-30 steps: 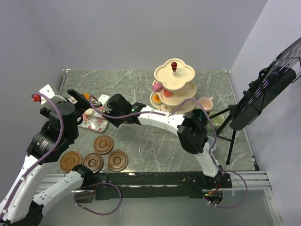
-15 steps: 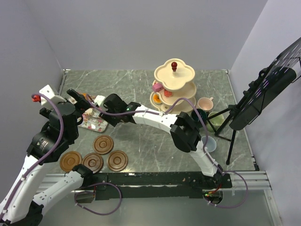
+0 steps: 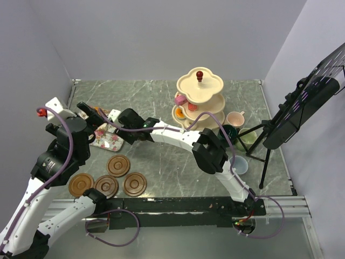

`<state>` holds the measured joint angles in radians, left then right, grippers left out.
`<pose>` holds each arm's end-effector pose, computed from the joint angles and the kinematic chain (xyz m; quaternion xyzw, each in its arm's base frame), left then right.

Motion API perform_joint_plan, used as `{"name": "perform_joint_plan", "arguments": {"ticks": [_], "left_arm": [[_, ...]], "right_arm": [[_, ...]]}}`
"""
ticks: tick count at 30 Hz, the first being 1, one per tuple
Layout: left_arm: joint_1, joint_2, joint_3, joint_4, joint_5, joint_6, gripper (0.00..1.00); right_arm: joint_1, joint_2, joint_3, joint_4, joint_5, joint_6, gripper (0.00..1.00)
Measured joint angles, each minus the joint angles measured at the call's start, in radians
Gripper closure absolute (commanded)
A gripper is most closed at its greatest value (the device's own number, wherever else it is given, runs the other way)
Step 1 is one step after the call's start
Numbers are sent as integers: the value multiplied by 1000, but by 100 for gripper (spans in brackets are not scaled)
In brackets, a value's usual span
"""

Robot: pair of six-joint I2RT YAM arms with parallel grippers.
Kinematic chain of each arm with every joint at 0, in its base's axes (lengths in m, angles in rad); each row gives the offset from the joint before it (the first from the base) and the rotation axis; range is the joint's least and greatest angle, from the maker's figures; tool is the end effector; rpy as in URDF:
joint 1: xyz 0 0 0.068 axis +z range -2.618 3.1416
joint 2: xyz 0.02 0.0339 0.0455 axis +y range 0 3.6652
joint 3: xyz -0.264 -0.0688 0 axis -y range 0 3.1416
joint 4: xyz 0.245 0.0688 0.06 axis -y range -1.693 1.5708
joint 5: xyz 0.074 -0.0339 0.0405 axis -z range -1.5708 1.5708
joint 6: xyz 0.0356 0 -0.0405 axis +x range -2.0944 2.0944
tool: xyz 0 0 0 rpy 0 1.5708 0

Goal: Serve the afternoon tea
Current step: Pick up the desert from the tray.

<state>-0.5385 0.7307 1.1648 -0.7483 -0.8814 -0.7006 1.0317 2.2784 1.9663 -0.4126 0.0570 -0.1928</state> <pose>0.1105 -0.0340 0.4173 -0.3091 0.7090 -0.0277 0.6332 0.2714 0.4497 0.2234 -0.5143 0.7526 0.1434 0.3854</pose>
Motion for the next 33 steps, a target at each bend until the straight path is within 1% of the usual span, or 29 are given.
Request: {"name": "perform_joint_plan", "arguments": {"ticks": [8, 17, 27, 31, 33], "left_arm": [[0, 0, -5, -1, 0, 0, 0], [0, -1, -5, 5, -6, 0, 0], [0, -1, -5, 4, -16, 0, 0], [0, -1, -5, 4, -18, 0, 0], [0, -1, -5, 4, -19, 0, 0]], "right_arm": [[0, -1, -43, 5, 9, 0, 44], [0, 12, -7, -32, -32, -9, 48], [0, 36, 35, -54, -38, -30, 58], [0, 39, 39, -58, -31, -38, 65], [0, 41, 44, -61, -28, -41, 67]]}}
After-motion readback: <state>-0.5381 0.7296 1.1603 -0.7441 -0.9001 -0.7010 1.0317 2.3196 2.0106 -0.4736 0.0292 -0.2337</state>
